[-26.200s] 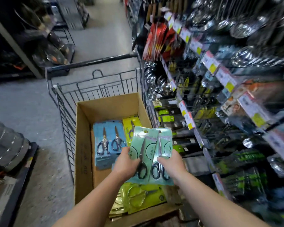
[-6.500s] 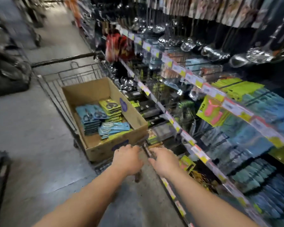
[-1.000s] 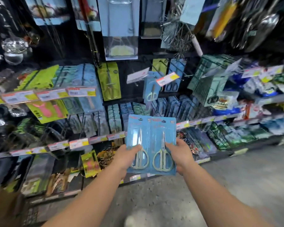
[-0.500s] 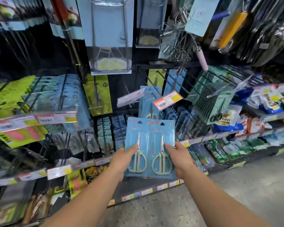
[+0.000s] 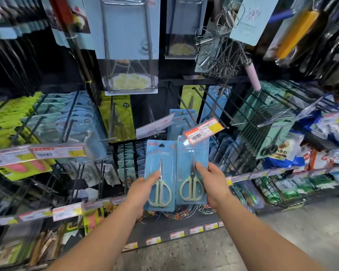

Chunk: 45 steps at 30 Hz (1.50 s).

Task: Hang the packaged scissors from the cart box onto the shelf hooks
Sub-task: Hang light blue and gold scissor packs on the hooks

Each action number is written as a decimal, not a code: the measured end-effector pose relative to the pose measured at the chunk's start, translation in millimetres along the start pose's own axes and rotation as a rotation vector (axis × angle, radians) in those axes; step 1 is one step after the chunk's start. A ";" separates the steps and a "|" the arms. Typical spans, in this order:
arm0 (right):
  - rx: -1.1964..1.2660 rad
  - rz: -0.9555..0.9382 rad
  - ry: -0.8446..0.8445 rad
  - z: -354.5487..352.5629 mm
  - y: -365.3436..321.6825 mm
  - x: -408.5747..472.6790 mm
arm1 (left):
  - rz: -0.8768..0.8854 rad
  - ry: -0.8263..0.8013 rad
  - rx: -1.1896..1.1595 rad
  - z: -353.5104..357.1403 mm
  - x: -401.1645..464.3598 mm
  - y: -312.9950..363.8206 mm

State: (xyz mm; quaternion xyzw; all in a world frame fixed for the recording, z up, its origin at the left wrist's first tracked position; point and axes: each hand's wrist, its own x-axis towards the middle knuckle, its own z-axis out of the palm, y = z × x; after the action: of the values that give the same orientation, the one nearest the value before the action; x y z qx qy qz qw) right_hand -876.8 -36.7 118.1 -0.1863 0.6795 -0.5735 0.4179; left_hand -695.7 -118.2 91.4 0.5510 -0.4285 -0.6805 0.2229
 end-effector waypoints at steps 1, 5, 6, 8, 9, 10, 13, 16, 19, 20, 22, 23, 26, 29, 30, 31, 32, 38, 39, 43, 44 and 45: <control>0.008 -0.001 -0.009 -0.5 -2.4 0.9 | 0.002 0.010 -0.007 1.6 -0.8 0.8; 0.004 -0.016 -0.028 -3.0 -8.3 9.9 | -0.002 0.051 -0.042 9.9 -1.0 1.0; -0.004 -0.022 -0.028 -4.1 -9.0 13.3 | -0.015 0.066 -0.057 12.1 -1.1 0.0; -0.014 -0.029 -0.034 -5.7 -11.7 19.3 | -0.039 0.093 -0.091 16.6 -3.4 -0.9; -0.024 -0.033 -0.037 -6.4 -15.0 19.6 | -0.046 0.098 -0.110 18.0 -4.2 -1.9; -0.029 -0.050 -0.053 -7.5 -17.4 21.4 | -0.049 0.108 -0.113 19.9 -6.6 -1.5; -0.062 -0.060 -0.064 -8.9 -20.8 28.2 | -0.079 0.070 -0.151 23.4 -8.8 -2.5; -0.048 -0.042 -0.070 -6.0 -24.0 36.7 | -0.085 0.106 -0.186 24.4 -7.6 -4.7; -0.054 -0.025 -0.100 -3.7 -26.5 47.2 | -0.087 0.136 -0.193 25.6 -6.8 -4.4; -0.060 -0.024 -0.106 -2.9 -26.7 51.0 | -0.098 0.132 -0.189 26.8 -7.7 -3.2; -0.084 -0.028 -0.116 -2.3 -27.4 59.2 | -0.094 0.154 -0.186 28.8 -9.8 -4.0; -0.099 -0.029 -0.113 -1.4 -28.9 62.0 | -0.087 0.169 -0.183 28.8 -9.5 -5.8; -0.146 -0.044 -0.070 2.0 -29.3 73.5 | -0.077 0.202 -0.176 28.5 -6.8 -10.6; -0.202 -0.011 0.001 3.7 -23.4 85.3 | -0.091 0.185 -0.166 30.9 -9.1 -9.7; -0.269 0.023 0.030 1.6 -19.1 87.9 | -0.078 0.181 -0.163 33.2 -10.6 -9.0; -0.323 0.070 0.037 -1.5 -14.5 89.1 | -0.058 0.179 -0.159 35.2 -10.9 -9.5; -0.338 0.125 0.006 -5.7 -12.3 86.4 | -0.034 0.177 -0.156 37.5 -11.0 -10.6; -0.019 0.319 -0.677 -27.1 0.7 52.8 | 0.135 0.164 -0.086 62.3 -18.6 -13.9; -0.040 0.272 -0.686 -27.8 2.9 50.7 | 0.153 0.163 -0.071 66.8 -19.2 -14.1; -0.038 0.178 -0.577 -38.3 2.5 49.2 | 0.206 0.123 -0.030 81.5 -22.3 -11.1; -0.030 0.164 -0.566 -41.9 0.5 49.4 | 0.219 0.116 -0.028 84.6 -22.1 -10.5; -0.024 0.143 -0.560 -44.9 -1.5 49.7 | 0.227 0.118 -0.026 87.6 -22.1 -9.3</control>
State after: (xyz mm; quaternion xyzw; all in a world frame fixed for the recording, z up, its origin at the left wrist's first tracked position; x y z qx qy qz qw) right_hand -941.1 -45.5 101.6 -0.2939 0.5557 -0.4606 0.6266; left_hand -770.1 -66.6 98.3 0.5352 -0.4653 -0.6228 0.3304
